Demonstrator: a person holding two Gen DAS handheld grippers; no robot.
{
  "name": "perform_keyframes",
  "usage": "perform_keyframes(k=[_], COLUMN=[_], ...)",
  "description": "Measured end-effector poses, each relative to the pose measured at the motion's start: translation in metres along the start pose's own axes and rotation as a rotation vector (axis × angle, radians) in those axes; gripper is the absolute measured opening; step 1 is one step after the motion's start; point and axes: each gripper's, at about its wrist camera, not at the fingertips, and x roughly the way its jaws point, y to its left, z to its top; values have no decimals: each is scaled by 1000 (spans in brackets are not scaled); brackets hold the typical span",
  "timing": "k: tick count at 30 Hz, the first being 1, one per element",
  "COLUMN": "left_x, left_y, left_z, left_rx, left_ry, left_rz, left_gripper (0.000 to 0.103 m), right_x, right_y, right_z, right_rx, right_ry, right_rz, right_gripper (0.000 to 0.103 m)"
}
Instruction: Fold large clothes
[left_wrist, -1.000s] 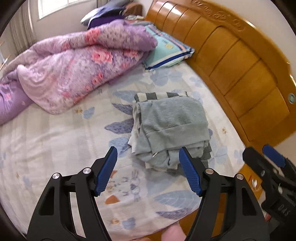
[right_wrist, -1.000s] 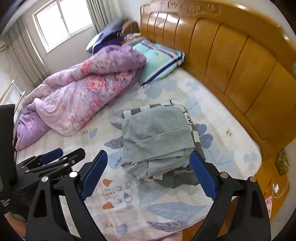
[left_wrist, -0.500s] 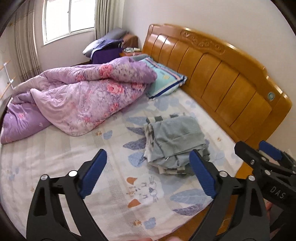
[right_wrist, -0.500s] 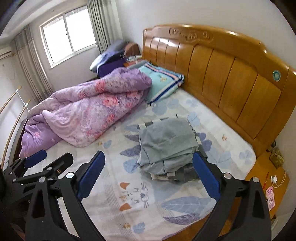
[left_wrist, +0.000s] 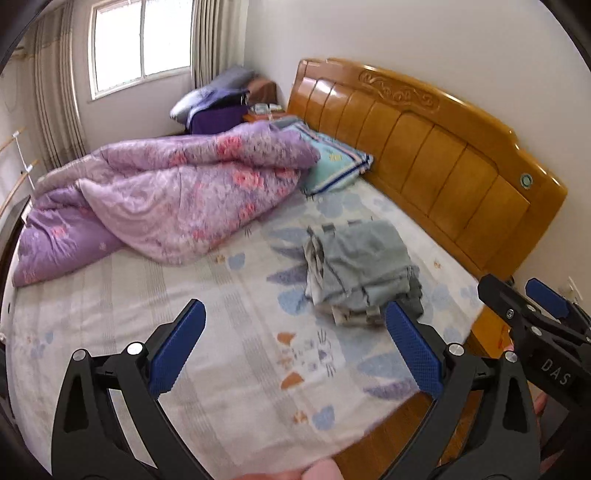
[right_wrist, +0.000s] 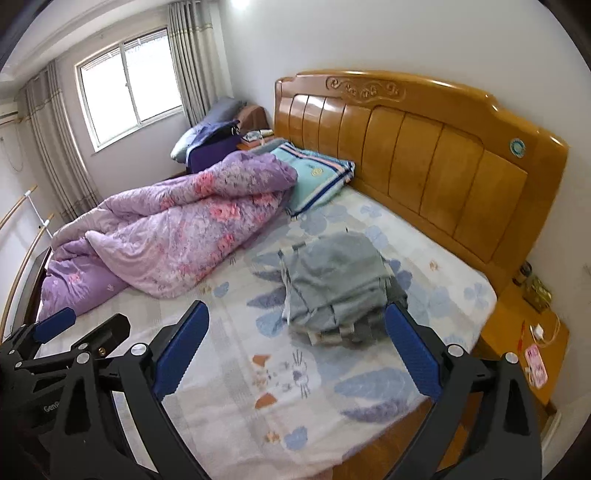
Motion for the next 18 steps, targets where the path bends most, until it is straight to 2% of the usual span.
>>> perform_keyframes(k=[8, 13, 18], left_x=[-6, -7, -2], left_y=[18, 23, 30], left_z=[-43, -50, -52], left_rx=[-12, -33, -61], left_ry=[39, 22, 58], left_rz=[14, 0, -40], left_gripper=[98, 98, 98], right_x=[-11, -14, -13], right_y=[17, 30, 33], right_z=[-31, -37, -38], right_rx=[-9, -41, -53], right_ry=[31, 14, 13], right_rz=[-34, -36, -32], right_gripper=[93, 93, 93])
